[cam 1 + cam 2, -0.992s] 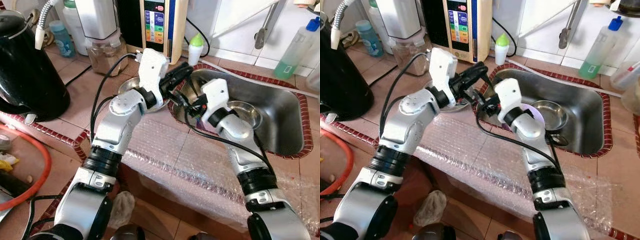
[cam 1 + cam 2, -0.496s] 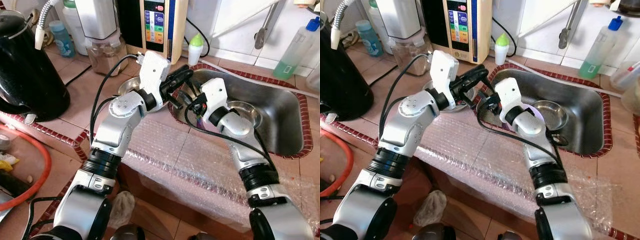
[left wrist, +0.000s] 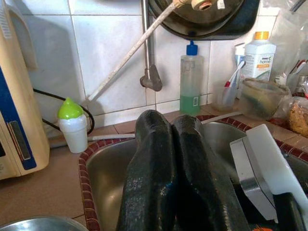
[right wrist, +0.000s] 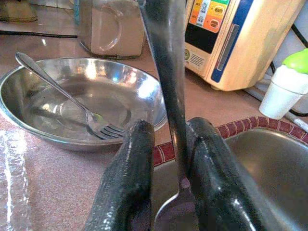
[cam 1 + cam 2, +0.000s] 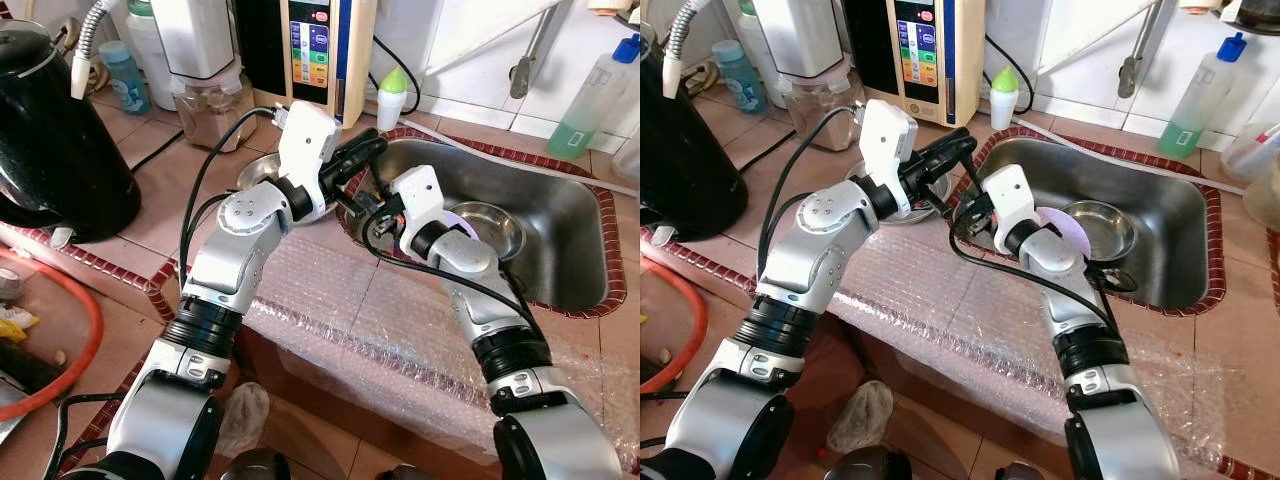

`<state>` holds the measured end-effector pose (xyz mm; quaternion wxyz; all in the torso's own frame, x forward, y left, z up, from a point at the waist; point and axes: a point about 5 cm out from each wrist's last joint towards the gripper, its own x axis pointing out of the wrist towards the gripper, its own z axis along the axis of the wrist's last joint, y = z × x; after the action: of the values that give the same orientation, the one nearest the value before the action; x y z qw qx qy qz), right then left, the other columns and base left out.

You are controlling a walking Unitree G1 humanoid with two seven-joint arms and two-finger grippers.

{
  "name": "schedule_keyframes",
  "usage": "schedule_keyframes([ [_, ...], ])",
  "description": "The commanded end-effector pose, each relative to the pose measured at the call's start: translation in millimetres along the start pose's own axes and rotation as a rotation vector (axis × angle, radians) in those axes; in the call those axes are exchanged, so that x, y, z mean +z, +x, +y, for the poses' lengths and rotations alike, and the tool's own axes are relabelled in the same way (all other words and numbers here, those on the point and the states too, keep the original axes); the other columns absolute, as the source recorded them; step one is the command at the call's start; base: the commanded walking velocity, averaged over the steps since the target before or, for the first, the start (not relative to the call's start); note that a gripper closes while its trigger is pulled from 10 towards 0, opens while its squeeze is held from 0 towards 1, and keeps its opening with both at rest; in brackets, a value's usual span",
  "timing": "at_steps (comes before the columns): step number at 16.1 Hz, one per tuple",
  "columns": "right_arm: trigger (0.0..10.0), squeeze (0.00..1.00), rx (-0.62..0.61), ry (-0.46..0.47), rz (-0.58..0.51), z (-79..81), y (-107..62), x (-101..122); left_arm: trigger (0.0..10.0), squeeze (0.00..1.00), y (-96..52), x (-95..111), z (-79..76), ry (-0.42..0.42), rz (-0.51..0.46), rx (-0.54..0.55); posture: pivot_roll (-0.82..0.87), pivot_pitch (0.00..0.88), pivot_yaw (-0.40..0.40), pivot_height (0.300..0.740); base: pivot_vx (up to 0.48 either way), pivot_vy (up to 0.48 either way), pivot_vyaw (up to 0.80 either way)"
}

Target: Kitchen organization

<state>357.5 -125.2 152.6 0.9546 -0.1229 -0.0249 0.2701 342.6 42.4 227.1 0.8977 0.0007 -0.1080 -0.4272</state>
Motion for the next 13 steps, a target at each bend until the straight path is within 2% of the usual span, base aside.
schedule_keyframes([
  [1, 0.0, 0.0, -0.004, -0.003, -0.005, -2.0, 3.0, 5, 0.0, 0.0, -1.5, 4, -1.5, 0.028, -0.014, -0.01, -0.03, 0.0, 0.036, 0.74, 0.0, 0.0, 0.0],
  [3, 0.0, 0.0, -0.005, 0.015, -0.008, -4.8, 3.6, 7, 0.0, 0.0, -2.1, 3, -1.9, 0.043, -0.013, -0.01, -0.02, 0.0, 0.035, 0.74, 0.0, 0.0, 0.0],
  [6, 0.0, 0.0, 0.043, 0.009, 0.065, -0.2, 2.5, -7, 0.0, 0.0, -3.0, 2, 1.8, 0.071, -0.013, 0.015, -0.02, 0.0, 0.033, 0.74, 0.0, 0.0, 0.0],
  [11, 0.0, 0.0, -0.027, 0.052, 0.073, -4.7, 5.2, -12, 0.0, 0.0, -7.6, -8, 1.5, 0.062, 0.013, 0.022, -0.02, 0.0, 0.032, 0.74, 0.0, 0.0, 0.0],
  [12, 0.0, 0.0, -0.05, 0.029, 0.063, -5.2, 10.4, -9, 1.6, 0.0, -11.1, -10, 2.9, 0.065, 0.021, 0.025, -0.02, 0.0, 0.029, 0.74, 0.0, 0.0, 0.0],
  [13, 0.0, 0.0, -0.055, 0.016, 0.062, -5.1, 11.8, -8, 3.3, 0.04, -12.1, -11, 3.4, 0.067, 0.024, 0.026, -0.02, 0.0, 0.028, 0.74, 0.0, 0.0, 0.0],
])
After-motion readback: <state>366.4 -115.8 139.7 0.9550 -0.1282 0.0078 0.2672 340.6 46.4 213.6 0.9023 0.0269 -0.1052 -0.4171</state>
